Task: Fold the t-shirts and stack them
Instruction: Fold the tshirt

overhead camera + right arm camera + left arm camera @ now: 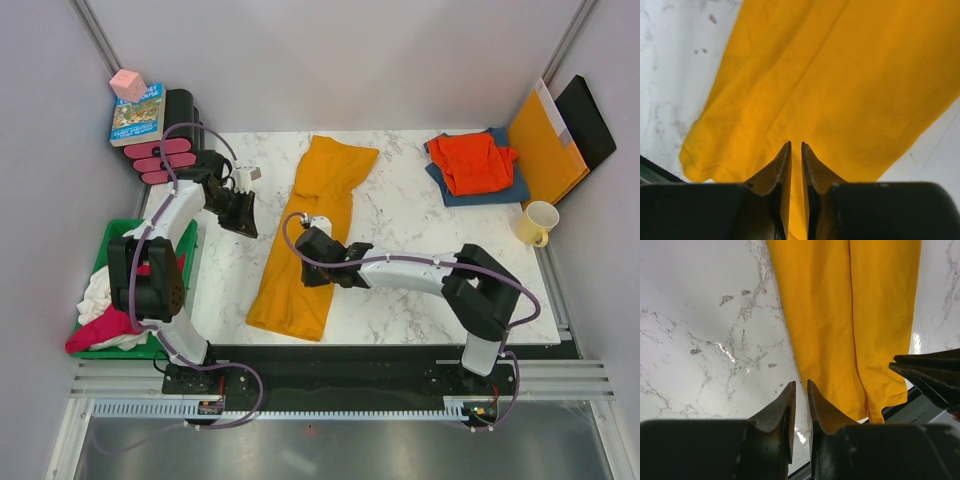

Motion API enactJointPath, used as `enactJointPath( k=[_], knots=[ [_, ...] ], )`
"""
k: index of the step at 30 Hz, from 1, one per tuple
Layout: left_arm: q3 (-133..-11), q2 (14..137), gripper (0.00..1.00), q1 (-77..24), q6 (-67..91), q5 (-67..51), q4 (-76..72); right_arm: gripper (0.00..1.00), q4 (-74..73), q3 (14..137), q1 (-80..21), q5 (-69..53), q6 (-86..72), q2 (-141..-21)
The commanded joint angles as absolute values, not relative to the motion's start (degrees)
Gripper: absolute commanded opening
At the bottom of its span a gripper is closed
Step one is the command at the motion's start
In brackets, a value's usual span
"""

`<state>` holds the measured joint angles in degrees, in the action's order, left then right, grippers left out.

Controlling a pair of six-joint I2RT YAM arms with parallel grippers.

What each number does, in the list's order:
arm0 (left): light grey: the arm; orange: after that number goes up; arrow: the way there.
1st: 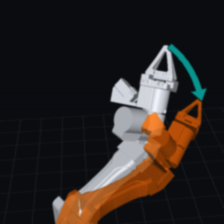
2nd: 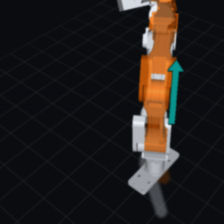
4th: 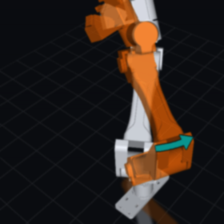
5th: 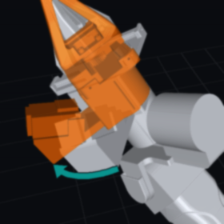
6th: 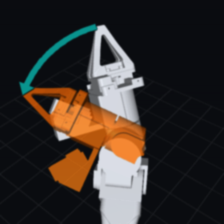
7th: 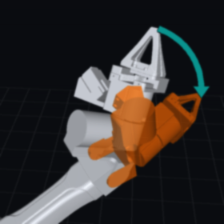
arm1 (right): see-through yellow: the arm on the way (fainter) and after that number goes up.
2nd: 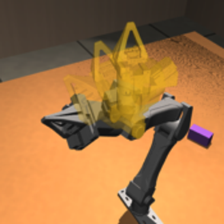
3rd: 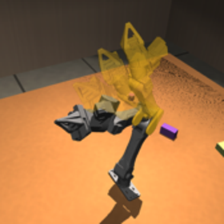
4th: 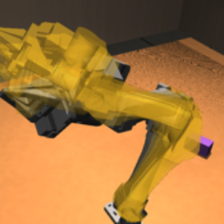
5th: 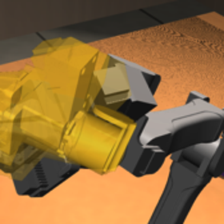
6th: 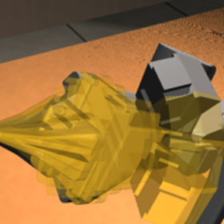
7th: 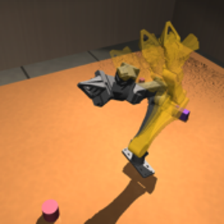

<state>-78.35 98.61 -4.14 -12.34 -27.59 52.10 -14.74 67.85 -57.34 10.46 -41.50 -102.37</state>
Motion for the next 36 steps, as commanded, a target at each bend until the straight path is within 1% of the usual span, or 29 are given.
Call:
enactJointPath(
  k=[1,2,5,9,15,19,22,28,30,33,36],
  knots=[
    [-78.5,96.5,0.21,-4.1,-10.4,-27.6,50.9,0.17,-14.3,66.5,-57.3,7.8,-44.4,-107.1],
    [-78.6,96.5,0.21,-4.0,-10.5,-27.0,50.8,0.13,-13.7,65.8,-57.3,7.7,-44.6,-107.2],
    [-78.5,96.5,0.21,-4.0,-10.6,-26.7,50.9,0.1,-12.8,62.5,-57.4,8.8,-45.6,-106.0],
    [-77.8,96.9,0.21,-4.0,-10.5,-27.1,50.7,0.09,-13.3,59.8,-57.3,10.8,-46.4,-105.3],
    [-76.7,97.1,0.21,-4.1,-10.6,-28.0,50.7,0.09,-17.8,54.5,-57.3,15.9,-50.5,-103.0],
    [-75.9,96.9,0.21,-4.0,-10.9,-28.1,50.6,0.11,-19.9,49.6,-56.5,20.3,-53.4,-97.9],
    [-75.3,96.9,0.21,-4.1,-11.0,-28.6,50.4,0.13,-20.2,47.8,-55.6,21.2,-54.4,-96.3],
    [-74.0,95.5,0.21,-4.1,-10.8,-28.9,49.7,0.17,-21.3,52.1,-55.2,22.3,-53.4,-98.8],
    [-73.5,94.5,0.21,-4.1,-11.0,-28.5,49.5,0.21,-21.9,52.6,-55.1,25.7,-53.8,-97.4],
    [-72.0,92.6,0.21,-4.1,-11.7,-28.5,49.4,0.24,-22.5,54.1,-53.2,26.2,-52.1,-97.3],
    [-70.5,91.3,0.21,-4.1,-12.1,-28.5,49.1,0.24,-22.9,56.1,-53.0,26.6,-50.1,-97.4]
  ],
)
